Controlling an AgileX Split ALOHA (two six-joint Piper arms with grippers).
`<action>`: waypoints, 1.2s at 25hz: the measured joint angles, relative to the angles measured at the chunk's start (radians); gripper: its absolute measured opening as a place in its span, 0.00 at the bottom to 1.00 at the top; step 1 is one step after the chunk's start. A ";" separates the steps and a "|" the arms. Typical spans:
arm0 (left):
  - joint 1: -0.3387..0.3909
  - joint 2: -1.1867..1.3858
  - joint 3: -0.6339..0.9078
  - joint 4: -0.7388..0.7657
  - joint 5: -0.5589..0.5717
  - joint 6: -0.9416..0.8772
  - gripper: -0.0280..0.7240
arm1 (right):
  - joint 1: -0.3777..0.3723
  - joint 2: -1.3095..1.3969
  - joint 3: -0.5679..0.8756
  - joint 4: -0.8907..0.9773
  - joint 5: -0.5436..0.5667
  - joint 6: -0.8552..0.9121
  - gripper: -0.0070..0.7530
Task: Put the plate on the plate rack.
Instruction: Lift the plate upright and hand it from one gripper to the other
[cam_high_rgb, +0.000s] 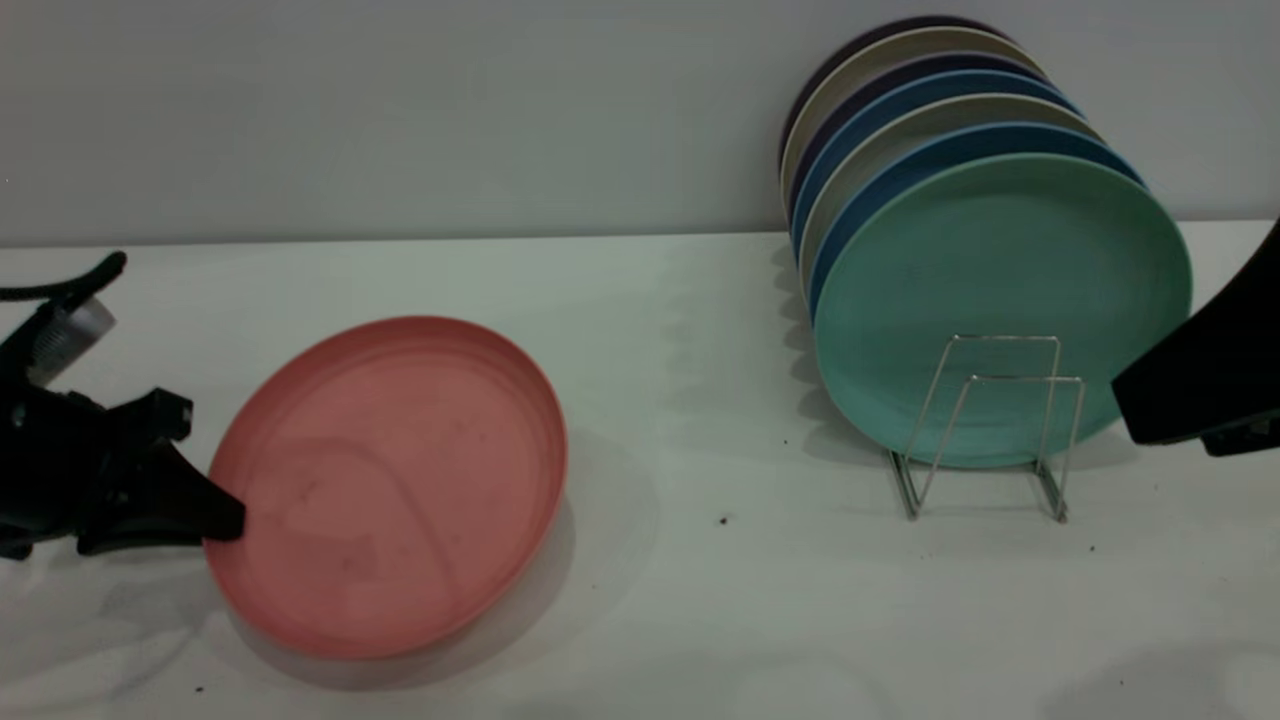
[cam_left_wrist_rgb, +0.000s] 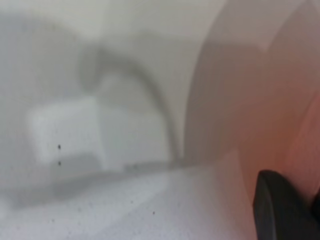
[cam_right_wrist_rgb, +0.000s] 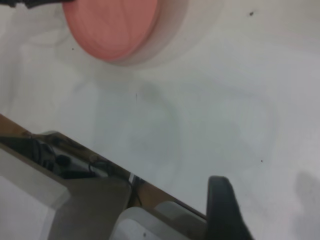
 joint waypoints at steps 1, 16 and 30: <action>0.000 -0.003 0.000 0.000 -0.003 0.001 0.06 | 0.000 0.002 0.000 0.001 0.000 0.000 0.66; 0.001 -0.014 -0.033 0.004 -0.001 0.068 0.06 | 0.000 0.007 0.000 0.009 -0.029 -0.007 0.66; -0.016 -0.138 -0.033 0.006 0.051 0.227 0.06 | 0.000 0.112 0.000 0.274 -0.043 -0.248 0.66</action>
